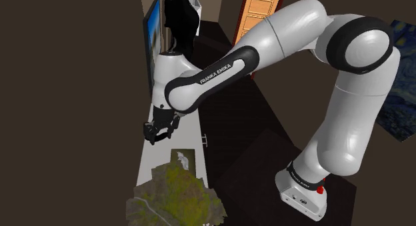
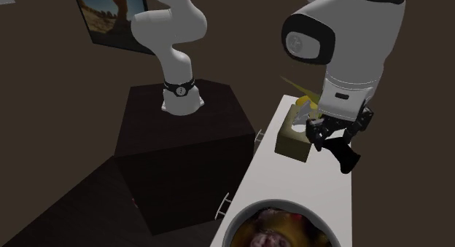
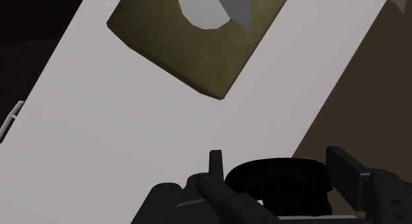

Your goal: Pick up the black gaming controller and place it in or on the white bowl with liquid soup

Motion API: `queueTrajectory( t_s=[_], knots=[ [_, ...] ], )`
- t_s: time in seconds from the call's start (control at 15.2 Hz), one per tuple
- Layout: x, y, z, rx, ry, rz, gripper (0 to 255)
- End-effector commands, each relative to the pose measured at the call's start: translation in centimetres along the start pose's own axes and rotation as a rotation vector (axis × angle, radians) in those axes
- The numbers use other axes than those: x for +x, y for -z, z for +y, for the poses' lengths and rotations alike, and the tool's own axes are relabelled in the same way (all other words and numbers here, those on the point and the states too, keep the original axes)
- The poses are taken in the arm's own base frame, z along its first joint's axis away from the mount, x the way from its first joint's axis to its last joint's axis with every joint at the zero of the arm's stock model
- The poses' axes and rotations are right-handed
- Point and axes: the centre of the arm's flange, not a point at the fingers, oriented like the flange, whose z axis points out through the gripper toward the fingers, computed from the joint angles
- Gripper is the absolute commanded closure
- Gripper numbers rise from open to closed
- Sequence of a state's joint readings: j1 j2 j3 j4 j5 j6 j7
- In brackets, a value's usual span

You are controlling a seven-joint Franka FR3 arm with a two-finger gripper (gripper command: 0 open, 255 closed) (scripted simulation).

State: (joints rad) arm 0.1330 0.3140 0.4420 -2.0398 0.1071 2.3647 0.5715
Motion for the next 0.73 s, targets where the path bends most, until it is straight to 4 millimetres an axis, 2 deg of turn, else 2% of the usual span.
queueTrajectory(
  t_s=[0.0,0.66],
  knots=[
    [-0.1,1.1,-0.2,0.000,0.000,0.000,255],
    [-0.6,6.2,-1.2,0.000,0.000,0.000,255]
  ],
)
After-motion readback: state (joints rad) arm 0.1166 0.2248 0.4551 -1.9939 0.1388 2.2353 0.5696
